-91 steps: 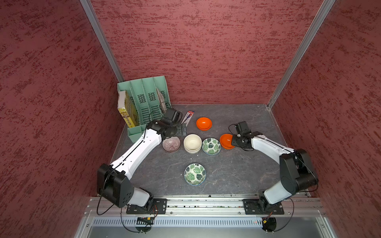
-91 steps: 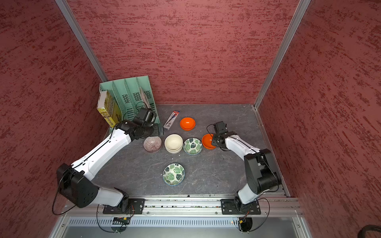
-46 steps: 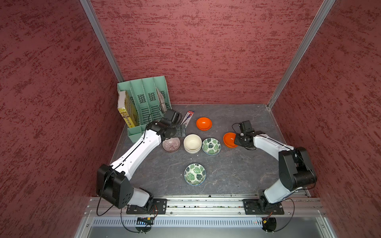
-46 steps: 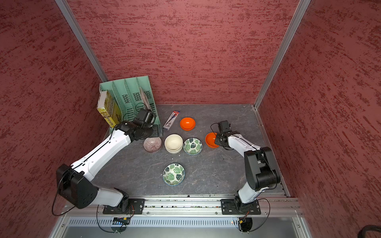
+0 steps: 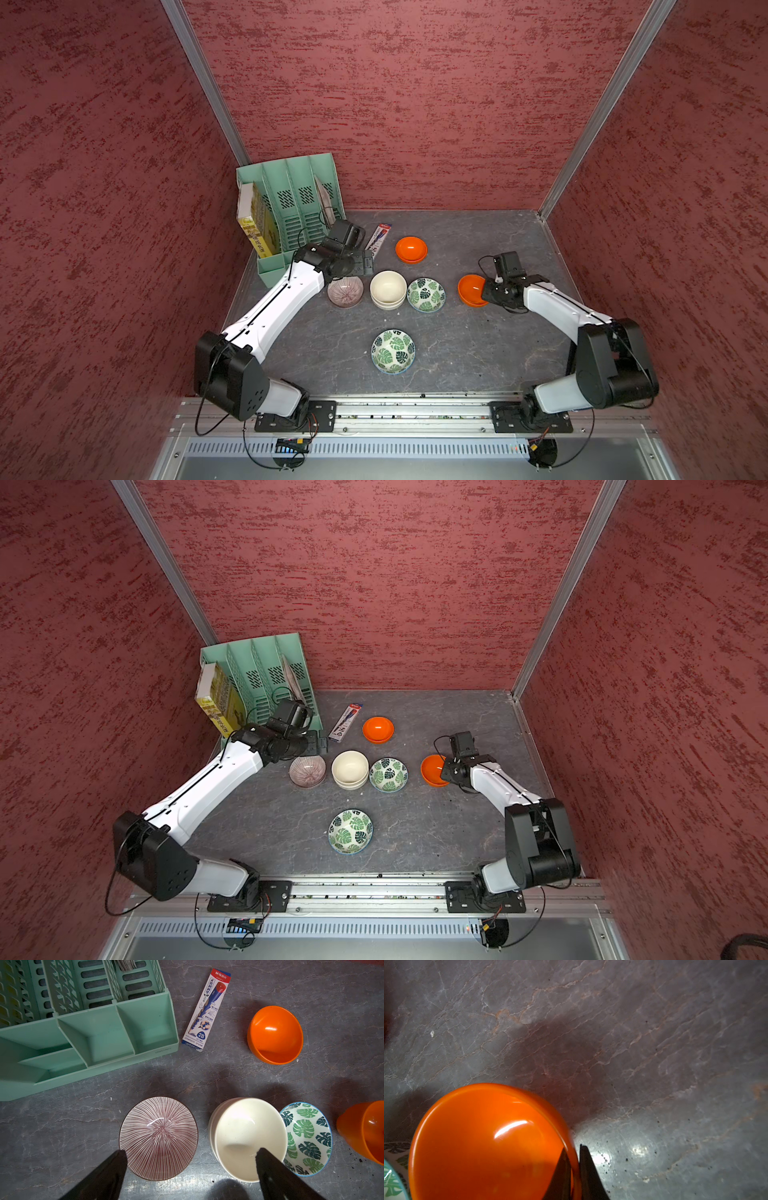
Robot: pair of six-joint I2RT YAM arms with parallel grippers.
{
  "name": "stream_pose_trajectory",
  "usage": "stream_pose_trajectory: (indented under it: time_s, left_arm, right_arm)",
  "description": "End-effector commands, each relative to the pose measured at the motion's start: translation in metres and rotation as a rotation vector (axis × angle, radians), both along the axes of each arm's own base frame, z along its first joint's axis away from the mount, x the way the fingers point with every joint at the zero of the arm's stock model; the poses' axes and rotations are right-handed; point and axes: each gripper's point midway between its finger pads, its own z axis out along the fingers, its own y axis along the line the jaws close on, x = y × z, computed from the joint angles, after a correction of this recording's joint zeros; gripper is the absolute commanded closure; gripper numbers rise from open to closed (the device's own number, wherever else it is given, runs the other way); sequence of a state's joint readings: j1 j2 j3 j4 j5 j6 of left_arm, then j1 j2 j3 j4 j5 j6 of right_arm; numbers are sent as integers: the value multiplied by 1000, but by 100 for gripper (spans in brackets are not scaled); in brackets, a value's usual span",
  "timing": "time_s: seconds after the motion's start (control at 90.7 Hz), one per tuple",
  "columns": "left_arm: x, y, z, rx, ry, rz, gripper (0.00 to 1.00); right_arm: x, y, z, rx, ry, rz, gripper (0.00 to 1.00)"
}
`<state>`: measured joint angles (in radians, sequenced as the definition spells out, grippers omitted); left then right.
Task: Stack the bowls
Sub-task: Place the bowl at the center of the board.
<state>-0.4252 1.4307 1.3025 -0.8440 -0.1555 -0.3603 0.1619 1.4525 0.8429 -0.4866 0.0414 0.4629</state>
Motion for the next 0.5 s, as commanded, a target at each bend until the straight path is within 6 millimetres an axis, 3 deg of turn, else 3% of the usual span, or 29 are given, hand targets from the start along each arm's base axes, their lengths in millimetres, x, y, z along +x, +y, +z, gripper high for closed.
stream_pose_trajectory:
  time_s: [0.0,0.11,0.485]
  left_arm:
    - [5,-2,2,-13,-22,-12,0]
    - [6,-3,3,-18,-22,-13,0]
    - [5,0,1,-14,-20,-8,0]
  right_arm:
    - [-3,2,11,9,-20,18,93]
    - [-7,-4,10,-30,-7,12,91]
    - [0,3,-1,-9,-8,27,89]
